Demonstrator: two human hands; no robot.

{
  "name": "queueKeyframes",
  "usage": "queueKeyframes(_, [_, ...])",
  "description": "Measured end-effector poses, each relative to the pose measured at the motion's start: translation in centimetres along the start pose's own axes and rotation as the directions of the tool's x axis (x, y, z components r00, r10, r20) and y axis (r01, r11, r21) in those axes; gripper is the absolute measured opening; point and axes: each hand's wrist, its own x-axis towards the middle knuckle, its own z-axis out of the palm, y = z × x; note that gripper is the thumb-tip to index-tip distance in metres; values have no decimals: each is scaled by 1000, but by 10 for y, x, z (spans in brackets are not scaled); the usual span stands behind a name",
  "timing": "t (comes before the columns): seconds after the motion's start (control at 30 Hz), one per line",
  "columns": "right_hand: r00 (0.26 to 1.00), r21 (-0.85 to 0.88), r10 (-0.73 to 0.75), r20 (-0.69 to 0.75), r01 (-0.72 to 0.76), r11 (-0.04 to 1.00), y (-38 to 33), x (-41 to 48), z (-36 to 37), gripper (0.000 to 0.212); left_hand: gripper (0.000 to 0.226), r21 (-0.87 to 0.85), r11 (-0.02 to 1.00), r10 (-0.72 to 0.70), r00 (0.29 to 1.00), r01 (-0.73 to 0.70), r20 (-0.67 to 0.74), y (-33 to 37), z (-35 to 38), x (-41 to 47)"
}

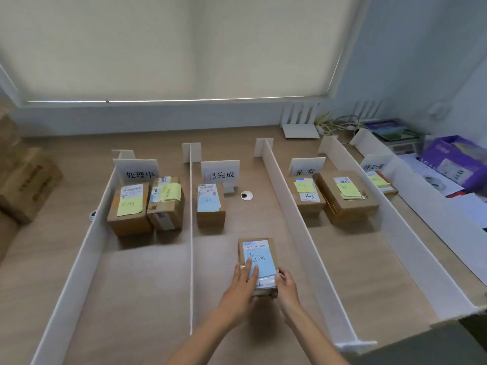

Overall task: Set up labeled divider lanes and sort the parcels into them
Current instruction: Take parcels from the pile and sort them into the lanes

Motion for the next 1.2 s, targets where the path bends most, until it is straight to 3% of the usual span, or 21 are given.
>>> queueKeyframes(0.13, [998, -29, 44, 34, -43, 999, -4, 45, 8, 31, 67, 37, 998, -54, 999, 54, -3, -15, -3, 47])
queueKeyframes(0.23, [996, -164, 57, 73, -45, 986, -2, 88, 14, 34, 67, 77, 995, -63, 998, 63, -10, -25, -12, 82])
queueKeyframes(0.4, [994, -419, -61, 91, 94, 903, -25, 145, 35, 35, 68, 166, 980, -98, 992, 111, -86, -40, -26, 143])
queueKeyframes(0.7, [965, -652, -228, 133, 258, 713, -91, 245, 91, 30, 75, 447, 862, -168, 967, 238, -193, -74, -77, 257])
queueKeyframes(0.83, [966, -708, -227, 124, 246, 662, -96, 262, 97, 28, 65, 397, 884, -202, 967, 248, -155, -78, -102, 276])
queueKeyframes(0.97, [954, -706, -285, 96, 267, 656, -95, 243, 83, 35, 60, 125, 975, -165, 974, 185, -157, -88, -108, 252])
queueKeyframes(1.2, [865, -636, -397, 308, 497, 590, -100, 157, 53, 24, 40, -49, 993, -118, 890, 107, -441, -79, -120, 146])
